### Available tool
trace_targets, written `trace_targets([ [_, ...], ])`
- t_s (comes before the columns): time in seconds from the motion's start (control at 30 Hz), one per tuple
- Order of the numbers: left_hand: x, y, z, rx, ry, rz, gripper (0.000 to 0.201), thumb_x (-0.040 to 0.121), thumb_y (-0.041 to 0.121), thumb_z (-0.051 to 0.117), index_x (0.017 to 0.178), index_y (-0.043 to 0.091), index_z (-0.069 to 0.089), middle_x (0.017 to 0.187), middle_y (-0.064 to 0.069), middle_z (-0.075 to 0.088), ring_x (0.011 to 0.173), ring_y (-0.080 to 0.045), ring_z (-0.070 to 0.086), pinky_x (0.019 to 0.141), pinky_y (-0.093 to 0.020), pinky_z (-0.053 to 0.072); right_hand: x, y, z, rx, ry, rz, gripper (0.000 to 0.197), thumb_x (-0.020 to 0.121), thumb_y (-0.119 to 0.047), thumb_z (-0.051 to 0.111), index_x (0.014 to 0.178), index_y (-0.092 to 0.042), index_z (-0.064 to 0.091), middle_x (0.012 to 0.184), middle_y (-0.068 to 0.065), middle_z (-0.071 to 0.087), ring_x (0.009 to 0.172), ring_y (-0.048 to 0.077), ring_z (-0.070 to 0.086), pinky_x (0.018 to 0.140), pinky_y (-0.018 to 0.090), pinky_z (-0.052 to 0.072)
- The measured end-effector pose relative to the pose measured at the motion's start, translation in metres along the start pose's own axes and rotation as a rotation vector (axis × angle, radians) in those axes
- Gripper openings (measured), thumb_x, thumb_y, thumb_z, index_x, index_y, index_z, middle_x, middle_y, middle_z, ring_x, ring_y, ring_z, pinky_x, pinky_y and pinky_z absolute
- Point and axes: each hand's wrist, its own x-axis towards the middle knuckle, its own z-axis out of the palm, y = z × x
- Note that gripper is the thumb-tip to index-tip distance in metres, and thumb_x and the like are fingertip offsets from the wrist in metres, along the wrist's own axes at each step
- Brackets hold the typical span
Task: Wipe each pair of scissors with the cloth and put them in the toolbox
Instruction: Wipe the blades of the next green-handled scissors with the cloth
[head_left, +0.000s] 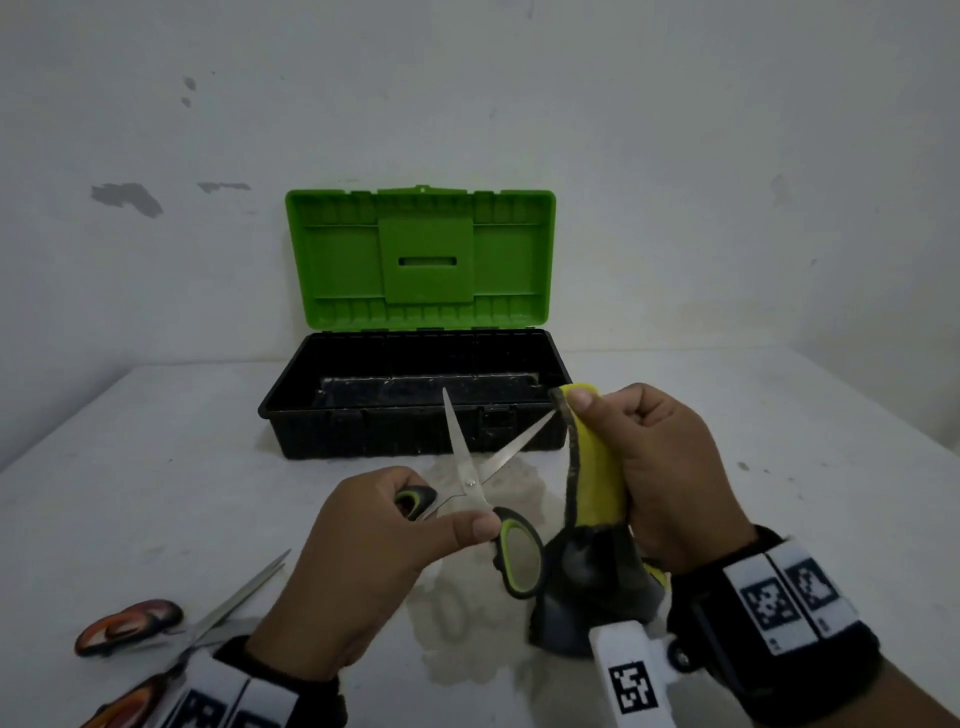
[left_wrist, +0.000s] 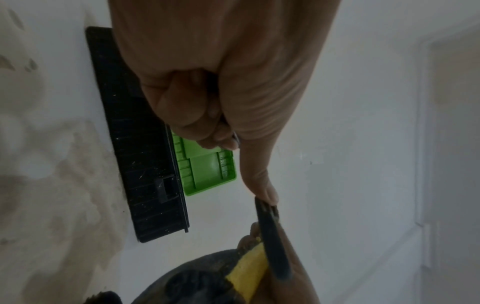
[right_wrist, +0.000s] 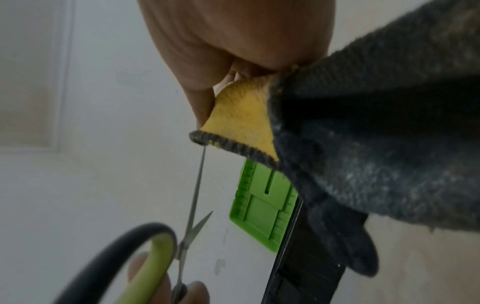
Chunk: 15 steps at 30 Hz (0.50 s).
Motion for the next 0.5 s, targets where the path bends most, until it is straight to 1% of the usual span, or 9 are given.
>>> trace_targets([
  [0.03,0.000,0.001,0.001,0.040,0.027,0.022,0.057,0.043,0.055,0.085,0.051,0.024,0.039,0.047,0.010,0.032,0.044,-0.005,0.027,0.043,-0.018,0.028,-0.002,-0.002,-0.001,-0.036,-0.008,-0.017,0.033,0.066,-0.040,0.084,0.065,-0.015,0.062,0.070,0.015,0.058,0.066,0.023,0.053,0.062,0.039,0.046],
  [0.1,-0.001,0.000,0.002,0.119,0.074,0.063,0.060,0.043,0.060,0.084,0.055,0.021,0.040,0.047,0.010,0.034,0.045,-0.006,0.028,0.043,-0.018,0.030,-0.010,-0.005,0.000,-0.113,-0.050,-0.059,0.033,0.067,-0.039,0.084,0.066,-0.014,0.063,0.064,0.012,0.058,0.061,0.021,0.052,0.058,0.035,0.045],
  [0.2,-0.001,-0.001,0.004,0.202,0.129,0.110,0.063,0.044,0.064,0.082,0.058,0.015,0.045,0.047,0.009,0.035,0.045,-0.006,0.031,0.044,-0.017,0.034,-0.024,-0.003,0.008,-0.208,-0.110,-0.113,0.031,0.069,-0.034,0.087,0.068,-0.012,0.065,0.061,0.011,0.064,0.055,0.014,0.053,0.051,0.027,0.043],
  [0.27,-0.002,0.002,0.007,0.251,0.158,0.125,0.059,0.046,0.063,0.083,0.060,0.017,0.049,0.048,0.009,0.039,0.046,-0.006,0.034,0.046,-0.015,0.036,-0.029,0.004,0.014,-0.262,-0.121,-0.131,0.029,0.071,-0.031,0.087,0.068,-0.013,0.065,0.061,0.008,0.067,0.053,0.012,0.053,0.049,0.027,0.043],
  [0.4,-0.003,0.008,0.012,0.347,0.199,0.139,0.051,0.049,0.059,0.084,0.065,0.022,0.053,0.056,0.007,0.050,0.053,-0.007,0.042,0.046,-0.016,0.036,-0.034,0.015,0.024,-0.292,-0.096,-0.130,0.030,0.075,-0.034,0.086,0.068,-0.013,0.065,0.061,0.006,0.069,0.053,0.014,0.059,0.048,0.030,0.048],
  [0.5,-0.005,0.009,0.011,0.369,0.233,0.179,0.050,0.049,0.058,0.085,0.065,0.023,0.053,0.057,0.007,0.052,0.053,-0.006,0.044,0.053,-0.012,0.040,-0.036,0.015,0.030,-0.244,-0.062,-0.104,0.033,0.075,-0.035,0.085,0.064,-0.013,0.063,0.056,0.003,0.065,0.048,0.011,0.055,0.046,0.026,0.044],
])
